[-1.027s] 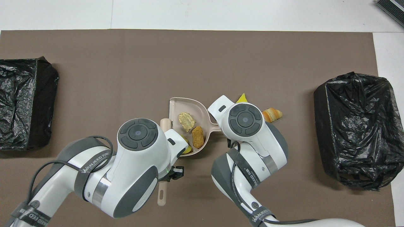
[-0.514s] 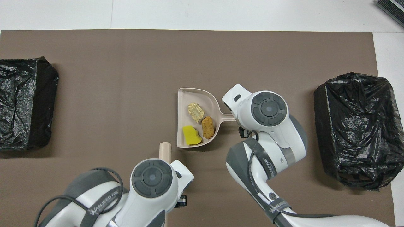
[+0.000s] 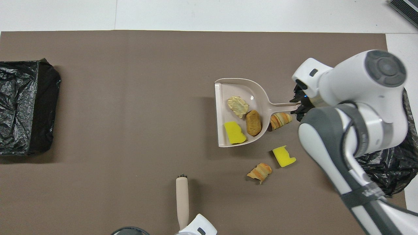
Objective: Sweep and dump trash in bin
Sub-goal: 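Tip the dustpan into the nearby black bin with the right gripper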
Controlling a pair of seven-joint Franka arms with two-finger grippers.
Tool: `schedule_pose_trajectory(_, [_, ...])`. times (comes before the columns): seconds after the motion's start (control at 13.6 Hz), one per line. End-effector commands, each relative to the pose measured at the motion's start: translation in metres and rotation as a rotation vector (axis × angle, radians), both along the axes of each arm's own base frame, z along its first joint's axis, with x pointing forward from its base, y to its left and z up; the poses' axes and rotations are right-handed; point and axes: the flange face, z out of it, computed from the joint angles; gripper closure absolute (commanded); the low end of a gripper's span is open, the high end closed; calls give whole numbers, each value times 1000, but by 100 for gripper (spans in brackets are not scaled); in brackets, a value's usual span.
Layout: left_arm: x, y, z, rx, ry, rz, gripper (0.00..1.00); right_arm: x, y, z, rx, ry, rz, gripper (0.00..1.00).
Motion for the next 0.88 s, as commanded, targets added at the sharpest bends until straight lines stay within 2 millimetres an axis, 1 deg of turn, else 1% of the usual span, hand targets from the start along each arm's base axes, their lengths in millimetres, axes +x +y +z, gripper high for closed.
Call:
schedule_pose_trajectory(0.0, [-25,-9,-26,-39,-29,31,100,7,-65,37,36,30,28,100])
schedule_pose_trajectory(0.07, [-23,-14,-36,-41,-35,65,100,8,-101,46,31,31,32,100])
schedule_pose_trajectory(0.15, [-25,-18,-42,-45,-39,75,100,7,-133,54,31,26,47,100])
schedule_pose_trajectory(0.22, [-25,-19,-43,-47,-40,70,100,4,-165,57,25,22,54,100])
schedule_pose_trajectory(0.29, [-26,-18,-50,-31,-30,70,100,-1,-196,59,22,19,53,100])
schedule_pose_trajectory(0.44, [-25,-20,-54,-34,-31,72,100,-14,-256,62,10,9,27,100])
schedule_pose_trajectory(0.51, [-24,-21,-57,-39,-34,69,99,-23,-283,63,-23,15,20,100])
schedule_pose_trajectory(0.59, [-24,-22,-64,-27,-26,68,98,-29,-305,65,-78,20,38,100])
schedule_pose_trajectory(0.66, [-24,-22,-71,-16,-17,64,93,-35,-322,65,-133,36,39,100])
schedule_pose_trajectory(0.73, [-22,-23,-72,-20,-19,67,83,-40,-335,67,-184,52,32,100])
schedule_pose_trajectory(0.81, [-22,-23,-72,-19,-17,62,64,-40,-347,70,-250,39,29,100])
